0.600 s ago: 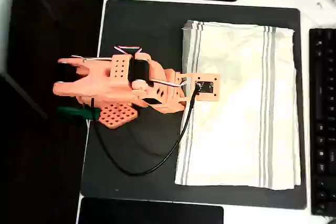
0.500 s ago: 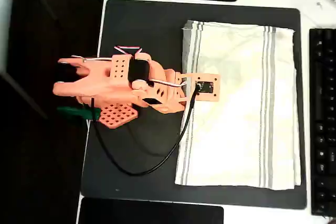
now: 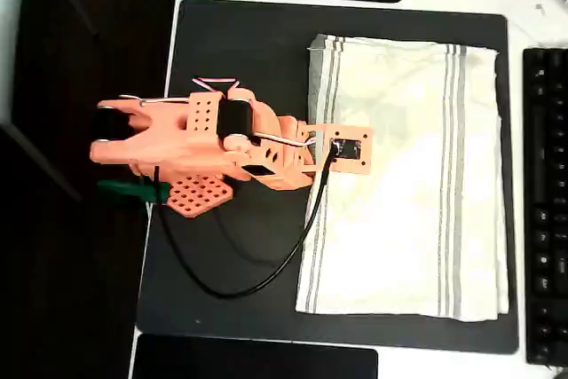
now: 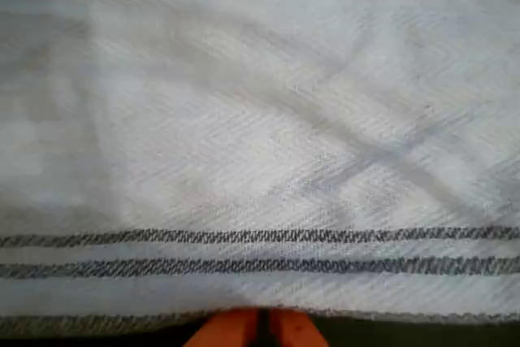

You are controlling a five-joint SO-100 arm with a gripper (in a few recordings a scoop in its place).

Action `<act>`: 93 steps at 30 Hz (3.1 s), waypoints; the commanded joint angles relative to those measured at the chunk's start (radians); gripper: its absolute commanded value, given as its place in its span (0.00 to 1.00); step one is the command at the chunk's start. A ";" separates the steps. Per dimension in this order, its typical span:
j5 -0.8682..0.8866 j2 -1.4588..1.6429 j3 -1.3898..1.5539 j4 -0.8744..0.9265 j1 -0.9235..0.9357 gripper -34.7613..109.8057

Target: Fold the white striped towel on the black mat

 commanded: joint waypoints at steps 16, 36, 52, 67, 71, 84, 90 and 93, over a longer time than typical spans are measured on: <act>0.075 -0.230 -0.252 0.015 -0.089 0.24; 0.483 -0.770 -0.893 0.092 -0.423 0.24; 0.575 -1.229 -1.207 -0.083 -0.598 0.24; 0.506 -1.761 -1.546 -0.106 -0.678 0.26; 0.565 -1.893 -1.649 -0.137 -0.660 0.30; 0.675 -2.184 -1.812 -0.143 -0.638 0.37; 0.663 -2.252 -1.810 -0.176 -0.637 0.32; 0.667 -2.269 -1.822 -0.164 -0.634 0.24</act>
